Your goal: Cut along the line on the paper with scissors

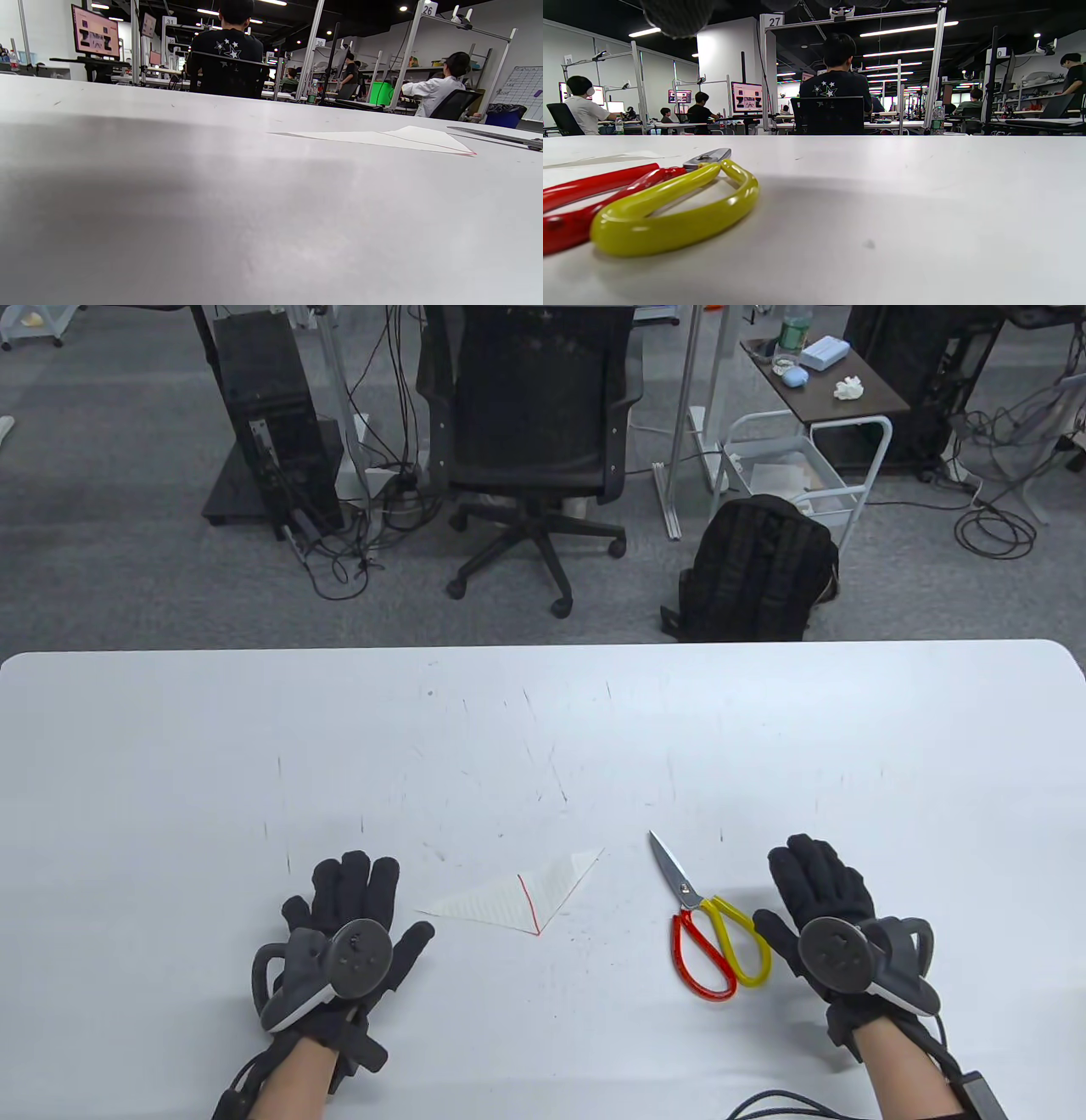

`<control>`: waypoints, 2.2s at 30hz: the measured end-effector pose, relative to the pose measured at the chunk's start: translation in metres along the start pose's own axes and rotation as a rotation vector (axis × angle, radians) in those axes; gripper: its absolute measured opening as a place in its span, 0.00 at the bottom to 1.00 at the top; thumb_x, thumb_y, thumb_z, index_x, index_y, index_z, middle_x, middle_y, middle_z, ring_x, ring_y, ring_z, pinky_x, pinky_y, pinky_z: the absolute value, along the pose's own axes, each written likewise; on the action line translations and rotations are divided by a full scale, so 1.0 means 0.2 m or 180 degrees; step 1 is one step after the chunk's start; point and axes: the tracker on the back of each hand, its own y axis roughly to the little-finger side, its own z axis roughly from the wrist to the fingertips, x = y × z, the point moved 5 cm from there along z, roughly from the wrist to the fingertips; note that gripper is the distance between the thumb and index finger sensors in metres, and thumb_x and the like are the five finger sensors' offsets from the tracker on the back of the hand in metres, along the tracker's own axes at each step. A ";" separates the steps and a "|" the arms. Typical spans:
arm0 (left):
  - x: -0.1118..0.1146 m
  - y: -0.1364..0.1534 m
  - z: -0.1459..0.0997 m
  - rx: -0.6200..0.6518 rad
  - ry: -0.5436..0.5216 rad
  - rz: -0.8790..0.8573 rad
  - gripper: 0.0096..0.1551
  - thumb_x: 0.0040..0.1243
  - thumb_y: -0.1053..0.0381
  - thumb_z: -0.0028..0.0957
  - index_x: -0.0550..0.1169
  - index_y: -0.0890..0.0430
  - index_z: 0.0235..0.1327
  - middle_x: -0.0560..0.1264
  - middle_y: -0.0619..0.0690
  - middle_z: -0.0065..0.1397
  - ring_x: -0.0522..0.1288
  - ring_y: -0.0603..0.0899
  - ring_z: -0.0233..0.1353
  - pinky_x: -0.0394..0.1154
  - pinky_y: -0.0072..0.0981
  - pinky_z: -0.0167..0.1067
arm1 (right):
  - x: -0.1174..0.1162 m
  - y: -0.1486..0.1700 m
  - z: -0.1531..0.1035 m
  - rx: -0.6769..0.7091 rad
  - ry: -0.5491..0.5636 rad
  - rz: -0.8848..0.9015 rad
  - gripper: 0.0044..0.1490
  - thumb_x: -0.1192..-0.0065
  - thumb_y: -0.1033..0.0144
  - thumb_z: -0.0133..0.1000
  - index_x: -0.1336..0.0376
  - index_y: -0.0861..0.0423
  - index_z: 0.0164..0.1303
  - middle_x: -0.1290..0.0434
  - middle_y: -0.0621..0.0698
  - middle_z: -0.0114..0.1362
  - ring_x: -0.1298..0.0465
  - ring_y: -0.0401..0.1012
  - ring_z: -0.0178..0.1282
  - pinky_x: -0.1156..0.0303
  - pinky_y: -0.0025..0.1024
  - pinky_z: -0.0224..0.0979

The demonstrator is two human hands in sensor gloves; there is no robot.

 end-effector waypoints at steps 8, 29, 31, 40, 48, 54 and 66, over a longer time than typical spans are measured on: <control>-0.04 0.01 -0.01 -0.0017 -0.0144 0.0256 0.52 0.31 0.26 0.65 0.42 0.57 0.90 0.38 0.67 0.89 0.36 0.77 0.85 0.43 0.87 0.69 | -0.05 0.01 0.00 0.0114 -0.0027 0.0179 0.45 0.49 0.48 0.64 0.58 0.56 0.83 0.59 0.57 0.88 0.54 0.58 0.84 0.49 0.58 0.80; -0.05 0.10 -0.01 -0.0265 -0.0190 0.0331 0.50 0.31 0.27 0.66 0.44 0.57 0.91 0.38 0.68 0.89 0.36 0.77 0.84 0.41 0.83 0.70 | -0.27 -0.26 0.13 -0.0412 -0.0966 -0.0353 0.34 0.47 0.52 0.64 0.32 0.70 0.59 0.22 0.64 0.53 0.19 0.44 0.35 0.21 0.26 0.39; -0.07 0.12 -0.01 -0.0339 -0.0240 0.0404 0.49 0.31 0.28 0.67 0.45 0.57 0.91 0.39 0.68 0.88 0.36 0.77 0.84 0.42 0.82 0.71 | -0.30 -0.25 0.13 -0.0587 -0.1057 -0.0238 0.38 0.47 0.49 0.64 0.33 0.72 0.62 0.24 0.66 0.55 0.21 0.48 0.37 0.23 0.30 0.43; -0.08 0.18 -0.01 -0.0518 -0.0323 0.0387 0.49 0.30 0.28 0.67 0.47 0.58 0.91 0.39 0.67 0.88 0.36 0.77 0.84 0.42 0.82 0.71 | -0.38 -0.32 0.16 -0.0951 -0.1604 -0.0641 0.47 0.43 0.49 0.57 0.42 0.76 0.69 0.32 0.71 0.62 0.25 0.52 0.47 0.27 0.38 0.53; -0.08 0.19 -0.02 -0.0713 -0.0343 0.0567 0.49 0.30 0.28 0.67 0.50 0.59 0.90 0.43 0.69 0.88 0.40 0.78 0.83 0.46 0.80 0.72 | -0.38 -0.28 0.21 -0.0724 -0.1548 -0.0622 0.40 0.41 0.53 0.60 0.38 0.74 0.65 0.28 0.66 0.57 0.23 0.48 0.44 0.25 0.34 0.50; -0.08 0.11 0.00 -0.0577 -0.0251 0.0483 0.49 0.30 0.27 0.67 0.52 0.58 0.90 0.44 0.67 0.89 0.41 0.77 0.84 0.46 0.80 0.73 | -0.30 -0.27 0.20 -0.0590 -0.1049 -0.0457 0.40 0.36 0.51 0.56 0.38 0.70 0.65 0.28 0.64 0.60 0.24 0.48 0.48 0.27 0.37 0.54; -0.11 0.00 0.12 -0.0460 0.0098 0.0656 0.48 0.31 0.26 0.66 0.54 0.57 0.90 0.46 0.67 0.89 0.43 0.77 0.85 0.47 0.80 0.73 | -0.03 -0.19 0.09 -0.0507 -0.0031 0.1296 0.34 0.36 0.53 0.57 0.39 0.64 0.64 0.31 0.63 0.65 0.22 0.46 0.56 0.24 0.36 0.56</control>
